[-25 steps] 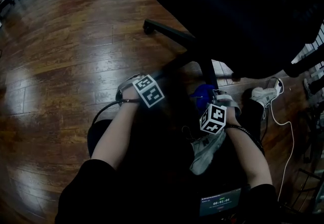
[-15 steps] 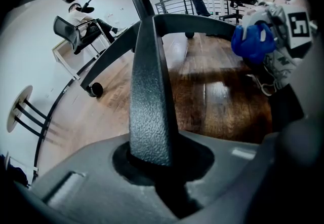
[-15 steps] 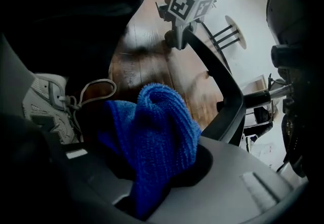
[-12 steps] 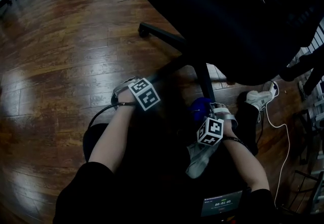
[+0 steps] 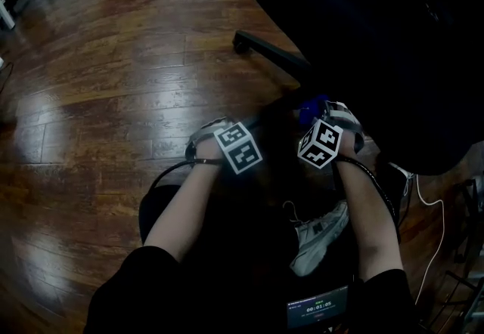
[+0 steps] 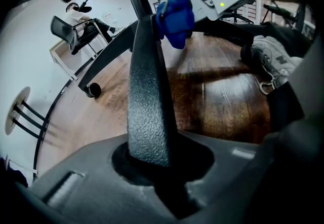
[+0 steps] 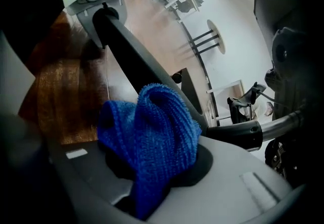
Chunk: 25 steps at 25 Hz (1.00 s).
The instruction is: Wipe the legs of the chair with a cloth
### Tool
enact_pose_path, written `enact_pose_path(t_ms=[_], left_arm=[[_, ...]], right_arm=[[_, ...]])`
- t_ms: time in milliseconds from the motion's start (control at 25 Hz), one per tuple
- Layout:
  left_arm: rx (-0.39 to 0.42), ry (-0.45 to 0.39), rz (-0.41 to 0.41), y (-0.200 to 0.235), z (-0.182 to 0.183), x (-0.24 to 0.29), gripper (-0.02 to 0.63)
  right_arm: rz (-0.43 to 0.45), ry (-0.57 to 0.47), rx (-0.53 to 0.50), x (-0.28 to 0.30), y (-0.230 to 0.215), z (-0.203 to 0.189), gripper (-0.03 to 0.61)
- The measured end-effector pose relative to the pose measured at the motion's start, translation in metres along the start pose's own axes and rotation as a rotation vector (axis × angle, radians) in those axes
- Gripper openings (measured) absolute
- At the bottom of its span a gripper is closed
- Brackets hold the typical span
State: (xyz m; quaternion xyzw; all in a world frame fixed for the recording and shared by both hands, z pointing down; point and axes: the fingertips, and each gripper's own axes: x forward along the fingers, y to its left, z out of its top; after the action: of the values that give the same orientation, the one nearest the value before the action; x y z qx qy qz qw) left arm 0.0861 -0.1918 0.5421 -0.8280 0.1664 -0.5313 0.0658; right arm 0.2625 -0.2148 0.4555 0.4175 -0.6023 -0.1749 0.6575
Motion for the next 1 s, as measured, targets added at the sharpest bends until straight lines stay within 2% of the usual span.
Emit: enact_pose_path(t_ms=[80,200,440,560,640,800,1000], left_arm=[[0.001,0.001,0.0,0.0,-0.001,0.0,0.055],[0.0,-0.006,0.004,0.001,0.001,0.001,0.056],[-0.001,-0.003,0.01,0.001,-0.001,0.002,0.055],[-0.005,0.005,0.011,0.001,-0.001,0.003,0.055],[-0.008,0.011,0.01,0.001,-0.001,0.003,0.057],[-0.007,0.023,0.006,0.0,0.0,0.003,0.057],[0.014,0.046,0.013,0.001,-0.002,0.003,0.056]], right_arm=[[0.0,-0.025,0.007,-0.005,0.004,0.0,0.098],[0.061,-0.004,0.03,-0.019,0.027,-0.014,0.097],[0.176,0.028,-0.046,-0.079,0.118,-0.056,0.097],[0.234,0.024,-0.043,-0.11,0.159,-0.077,0.097],[0.241,0.015,-0.033,-0.12,0.172,-0.084,0.098],[0.246,0.032,0.001,-0.11,0.16,-0.081,0.097],[0.146,0.023,0.008,-0.057,0.093,-0.05,0.096]])
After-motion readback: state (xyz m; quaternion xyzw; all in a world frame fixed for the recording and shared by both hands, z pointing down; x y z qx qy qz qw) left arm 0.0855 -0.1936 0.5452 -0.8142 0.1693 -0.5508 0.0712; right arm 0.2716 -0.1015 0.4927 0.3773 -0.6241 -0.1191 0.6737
